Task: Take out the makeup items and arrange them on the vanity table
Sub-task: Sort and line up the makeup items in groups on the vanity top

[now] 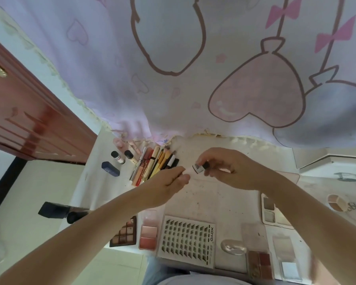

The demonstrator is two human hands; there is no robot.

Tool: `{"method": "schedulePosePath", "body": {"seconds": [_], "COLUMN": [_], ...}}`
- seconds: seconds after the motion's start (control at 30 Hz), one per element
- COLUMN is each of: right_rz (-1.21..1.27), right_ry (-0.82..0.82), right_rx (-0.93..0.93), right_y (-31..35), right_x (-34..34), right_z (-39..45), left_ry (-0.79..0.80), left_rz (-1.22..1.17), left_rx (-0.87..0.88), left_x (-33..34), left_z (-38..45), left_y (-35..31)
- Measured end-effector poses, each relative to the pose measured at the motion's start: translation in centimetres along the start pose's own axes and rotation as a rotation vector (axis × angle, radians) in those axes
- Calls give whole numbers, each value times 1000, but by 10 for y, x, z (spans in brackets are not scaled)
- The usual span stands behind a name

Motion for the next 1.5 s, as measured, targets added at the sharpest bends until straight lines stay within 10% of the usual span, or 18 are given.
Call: {"method": "schedulePosePath", "body": {"seconds": [1.27, 1.5], "right_rz": [54, 7], "right_ry": [-7, 28], "right_rx": [102, 124], "right_y": [-8, -15], "right_x": [26, 44], "right_z": [31, 43], "left_ry": [-63, -306], "left_rz": [56, 196], "left_rx": [-111, -59], "left_x": [-10, -16], "left_z": [-14, -17], "left_y": [32, 56]}}
Point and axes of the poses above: each hand's wrist, its own z-axis towards the middle knuckle, its own x-axis out of the palm, y = z × x, the point moved 7 cm from there along z, towards the middle knuckle, and after that the axes turned 2 degrees about -x, right-handed, at the moved point
